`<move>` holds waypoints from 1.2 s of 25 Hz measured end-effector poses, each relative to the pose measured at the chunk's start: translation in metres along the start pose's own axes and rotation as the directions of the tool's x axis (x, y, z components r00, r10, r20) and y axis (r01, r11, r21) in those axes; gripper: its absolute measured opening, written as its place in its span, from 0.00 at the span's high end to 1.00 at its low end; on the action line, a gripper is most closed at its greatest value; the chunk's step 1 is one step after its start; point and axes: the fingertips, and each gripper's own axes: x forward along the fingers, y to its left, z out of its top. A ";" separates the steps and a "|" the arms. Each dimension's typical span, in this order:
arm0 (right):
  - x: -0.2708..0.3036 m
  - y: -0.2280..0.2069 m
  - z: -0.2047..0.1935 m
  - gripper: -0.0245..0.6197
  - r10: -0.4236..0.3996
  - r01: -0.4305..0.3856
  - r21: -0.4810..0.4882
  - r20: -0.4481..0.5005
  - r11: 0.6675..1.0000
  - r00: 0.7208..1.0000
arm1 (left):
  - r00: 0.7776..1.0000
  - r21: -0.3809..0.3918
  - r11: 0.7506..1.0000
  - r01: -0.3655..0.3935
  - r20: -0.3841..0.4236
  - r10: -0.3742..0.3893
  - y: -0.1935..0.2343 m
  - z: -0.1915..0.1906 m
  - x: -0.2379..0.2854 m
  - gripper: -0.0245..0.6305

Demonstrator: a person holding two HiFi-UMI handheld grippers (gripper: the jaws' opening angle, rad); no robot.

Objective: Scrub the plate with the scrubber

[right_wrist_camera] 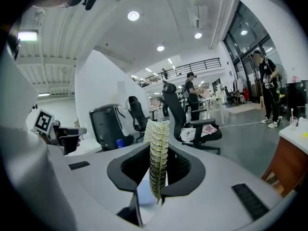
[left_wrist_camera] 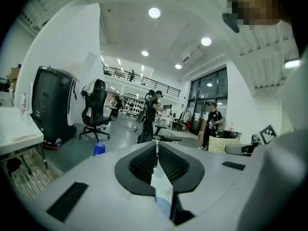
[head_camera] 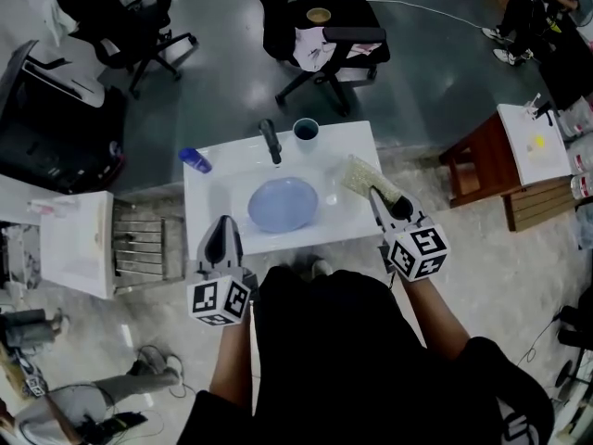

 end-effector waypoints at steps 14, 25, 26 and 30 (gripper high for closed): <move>-0.002 -0.002 0.011 0.86 -0.045 0.045 -0.115 -0.003 0.992 0.999 | 0.999 0.055 0.998 -0.035 -0.031 0.037 0.019 -0.004 0.003 0.94; -0.003 -0.006 -0.006 0.86 -0.049 0.042 -0.132 -0.048 0.990 0.998 | 0.997 0.071 0.997 -0.040 -0.066 0.045 0.019 -0.014 0.004 0.94; -0.003 -0.007 -0.007 0.86 -0.052 0.044 -0.133 -0.051 0.990 0.997 | 0.997 0.070 0.997 -0.042 -0.067 0.047 0.019 -0.015 0.004 0.94; -0.001 -0.009 -0.008 0.86 -0.052 0.045 -0.132 -0.051 0.990 0.997 | 0.995 0.059 0.997 -0.053 -0.075 0.058 0.023 -0.018 0.004 0.94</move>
